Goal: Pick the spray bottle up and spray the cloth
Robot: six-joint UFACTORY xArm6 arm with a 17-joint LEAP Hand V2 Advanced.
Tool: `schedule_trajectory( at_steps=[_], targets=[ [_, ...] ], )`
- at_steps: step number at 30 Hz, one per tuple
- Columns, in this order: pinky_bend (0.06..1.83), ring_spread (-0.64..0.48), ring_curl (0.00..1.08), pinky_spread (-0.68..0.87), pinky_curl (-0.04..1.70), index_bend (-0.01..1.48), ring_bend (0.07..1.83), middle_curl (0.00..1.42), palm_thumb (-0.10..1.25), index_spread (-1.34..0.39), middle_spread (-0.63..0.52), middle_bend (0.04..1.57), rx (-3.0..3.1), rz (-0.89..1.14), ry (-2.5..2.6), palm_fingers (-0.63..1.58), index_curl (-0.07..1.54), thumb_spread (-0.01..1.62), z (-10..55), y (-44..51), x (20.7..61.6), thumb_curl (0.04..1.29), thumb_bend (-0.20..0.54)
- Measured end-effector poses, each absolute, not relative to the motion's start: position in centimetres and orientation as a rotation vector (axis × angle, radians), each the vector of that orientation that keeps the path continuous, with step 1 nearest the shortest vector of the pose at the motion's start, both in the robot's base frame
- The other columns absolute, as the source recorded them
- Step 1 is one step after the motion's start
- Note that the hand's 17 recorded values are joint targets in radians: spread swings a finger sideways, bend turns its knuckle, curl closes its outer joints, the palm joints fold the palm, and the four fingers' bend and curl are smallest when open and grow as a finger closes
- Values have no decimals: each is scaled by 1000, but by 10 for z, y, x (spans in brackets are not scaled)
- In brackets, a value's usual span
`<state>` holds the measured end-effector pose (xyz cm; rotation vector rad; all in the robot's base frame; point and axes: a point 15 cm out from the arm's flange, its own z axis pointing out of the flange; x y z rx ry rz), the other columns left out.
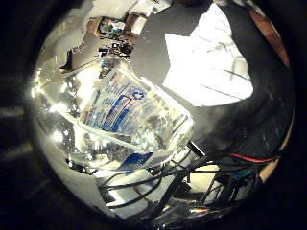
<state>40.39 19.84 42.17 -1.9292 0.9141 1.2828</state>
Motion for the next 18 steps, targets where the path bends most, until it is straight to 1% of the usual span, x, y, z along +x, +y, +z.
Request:
schedule_trajectory(
  at_steps=[3,8,15,18],
  targets=[
    [1036,-262,915,-160,1516,1046,1304,947,951,-286,-198,1249,-1916,1211,892,1062,923,1252,423,220,405,562,-10],
    [1026,-266,922,-166,1515,1041,1300,952,952,-288,-201,1240,-1923,1168,837,1054,927,1246,424,260,398,565,-10],
    [1017,-269,925,-176,1511,1031,1288,962,940,-290,-204,1228,-1808,984,874,1059,930,1244,418,293,409,564,-10],
    [1008,-269,927,-181,1506,1029,1282,961,930,-291,-204,1229,-1772,940,840,1061,931,1243,423,310,403,562,-12]
  ],
)
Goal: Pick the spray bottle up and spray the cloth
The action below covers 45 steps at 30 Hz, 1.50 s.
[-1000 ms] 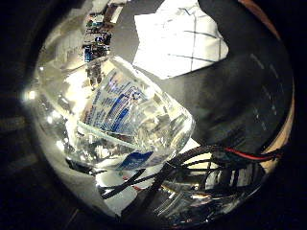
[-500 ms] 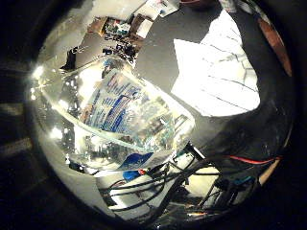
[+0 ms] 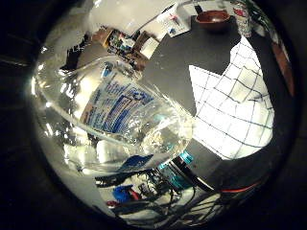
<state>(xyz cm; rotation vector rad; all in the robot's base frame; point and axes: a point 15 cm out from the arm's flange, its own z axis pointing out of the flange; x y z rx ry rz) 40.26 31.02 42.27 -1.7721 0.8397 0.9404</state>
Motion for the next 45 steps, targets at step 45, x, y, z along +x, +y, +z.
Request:
schedule_trajectory(
  at_steps=[45],
  targets=[
    [1008,-278,936,-214,1466,1045,1265,929,870,-279,-179,1230,-1762,821,786,1072,910,1276,338,462,460,525,-11]
  ],
)
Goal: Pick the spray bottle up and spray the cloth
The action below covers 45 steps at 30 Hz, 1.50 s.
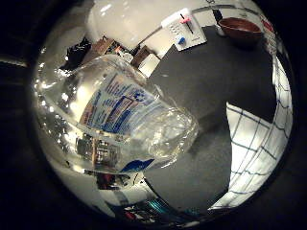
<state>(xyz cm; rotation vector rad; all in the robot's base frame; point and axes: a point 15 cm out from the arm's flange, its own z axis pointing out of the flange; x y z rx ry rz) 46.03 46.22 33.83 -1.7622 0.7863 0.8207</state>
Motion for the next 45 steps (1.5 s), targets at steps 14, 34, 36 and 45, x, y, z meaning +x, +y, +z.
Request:
schedule_trajectory(
  at_steps=[14,34,36,45],
  targets=[
    [1034,-276,918,-222,1400,1016,1265,952,861,-284,-205,1181,-1770,843,829,1059,911,1282,302,473,477,519,-10],
    [897,-201,727,-342,1043,662,1158,822,835,-309,-135,1062,-1809,868,850,1092,876,1239,281,471,478,506,-14],
    [879,-191,705,-369,1001,601,1161,800,831,-317,-135,1019,-1808,870,855,1057,879,1213,281,470,479,508,-16],
    [612,-137,601,-292,907,286,1002,707,686,-333,-114,779,-1914,928,831,333,822,1166,267,461,460,463,-32]
  ],
)
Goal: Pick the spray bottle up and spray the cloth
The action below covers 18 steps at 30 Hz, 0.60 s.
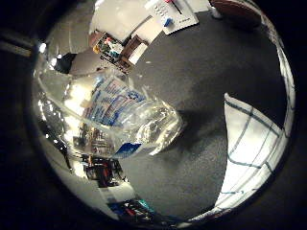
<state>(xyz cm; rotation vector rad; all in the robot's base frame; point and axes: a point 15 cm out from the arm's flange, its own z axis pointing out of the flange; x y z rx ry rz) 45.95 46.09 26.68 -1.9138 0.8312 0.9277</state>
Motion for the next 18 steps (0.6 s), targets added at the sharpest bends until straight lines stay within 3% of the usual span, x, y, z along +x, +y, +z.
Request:
schedule_trajectory(
  at_steps=[4,7,11,18],
  targets=[
    [549,-21,470,107,825,216,728,572,598,-299,-39,528,-2078,965,803,48,673,1187,253,449,460,394,-28],
    [493,77,374,325,708,176,559,472,553,-283,33,383,-2112,1065,825,-4,560,1187,240,436,455,353,-26],
    [421,138,308,417,585,165,430,400,529,-265,86,281,-2121,1073,827,-15,451,1174,237,432,455,320,-22],
    [364,169,260,426,453,166,308,344,521,-262,123,191,-2122,1049,804,11,354,1156,251,429,456,295,-19]
  ],
)
